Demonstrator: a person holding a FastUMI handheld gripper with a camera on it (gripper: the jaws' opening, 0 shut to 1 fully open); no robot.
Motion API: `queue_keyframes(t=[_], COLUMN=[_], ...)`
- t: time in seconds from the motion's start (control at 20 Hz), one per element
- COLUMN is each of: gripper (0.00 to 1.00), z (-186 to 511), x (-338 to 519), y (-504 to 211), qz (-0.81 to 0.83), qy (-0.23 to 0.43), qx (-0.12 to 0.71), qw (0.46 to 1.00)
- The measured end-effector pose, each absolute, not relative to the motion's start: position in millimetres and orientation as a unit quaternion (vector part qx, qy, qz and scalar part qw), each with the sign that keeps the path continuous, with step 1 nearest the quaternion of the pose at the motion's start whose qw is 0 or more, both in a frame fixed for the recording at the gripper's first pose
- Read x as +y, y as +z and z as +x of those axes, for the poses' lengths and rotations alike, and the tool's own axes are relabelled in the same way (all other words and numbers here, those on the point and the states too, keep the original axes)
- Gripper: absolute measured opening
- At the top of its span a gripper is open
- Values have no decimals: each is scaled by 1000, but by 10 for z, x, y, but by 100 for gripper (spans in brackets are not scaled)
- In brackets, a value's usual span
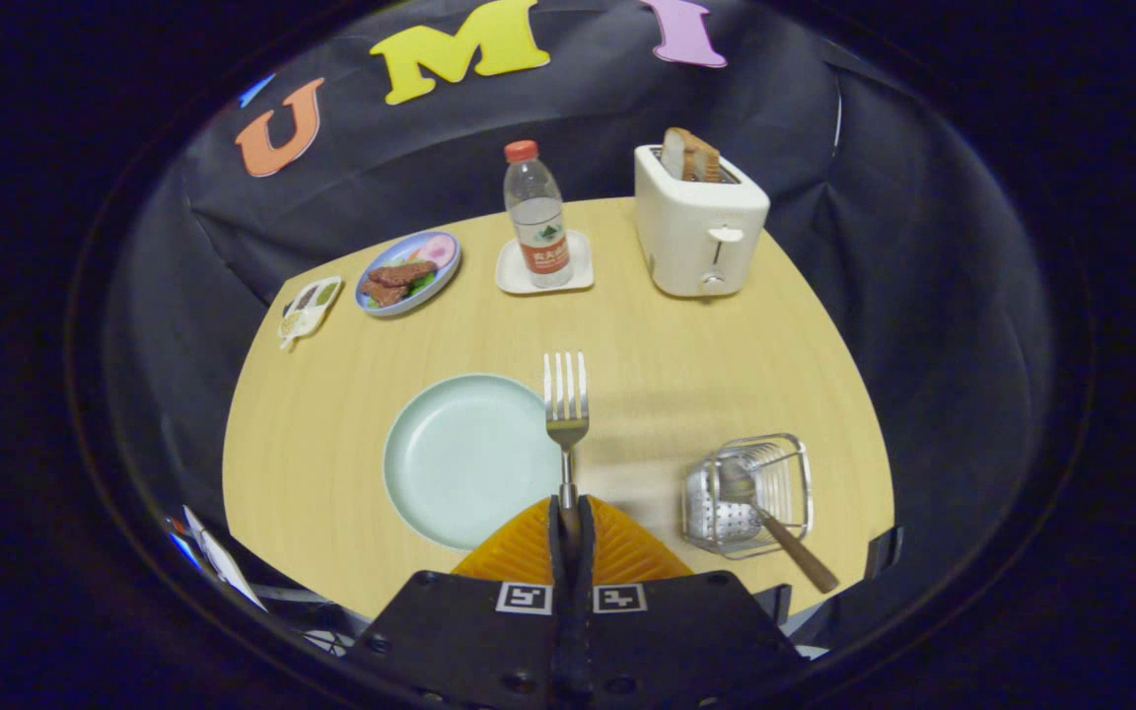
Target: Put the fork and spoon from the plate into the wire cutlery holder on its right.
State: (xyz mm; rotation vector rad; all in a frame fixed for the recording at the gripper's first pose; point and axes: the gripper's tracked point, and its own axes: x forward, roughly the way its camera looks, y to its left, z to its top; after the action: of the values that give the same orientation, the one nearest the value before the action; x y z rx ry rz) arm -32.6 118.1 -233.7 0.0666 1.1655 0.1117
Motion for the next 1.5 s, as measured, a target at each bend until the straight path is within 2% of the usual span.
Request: queue_keyframes(t=[0.3,0.55,0.8,1.25,1.45,1.5], gripper=[0,0,1,1,11,10], z=[-477,-690,-816,-788,-775,-746], x=[444,126,143,128,151,155], y=[-2106,-2219,-2374,-2543,-2605,-2646], qz=[56,29,36,48,67,68], qy=[32,34,45,22,10,9], qx=[593,638,676,707,715,713], qw=[803,768,735,705,696,697])
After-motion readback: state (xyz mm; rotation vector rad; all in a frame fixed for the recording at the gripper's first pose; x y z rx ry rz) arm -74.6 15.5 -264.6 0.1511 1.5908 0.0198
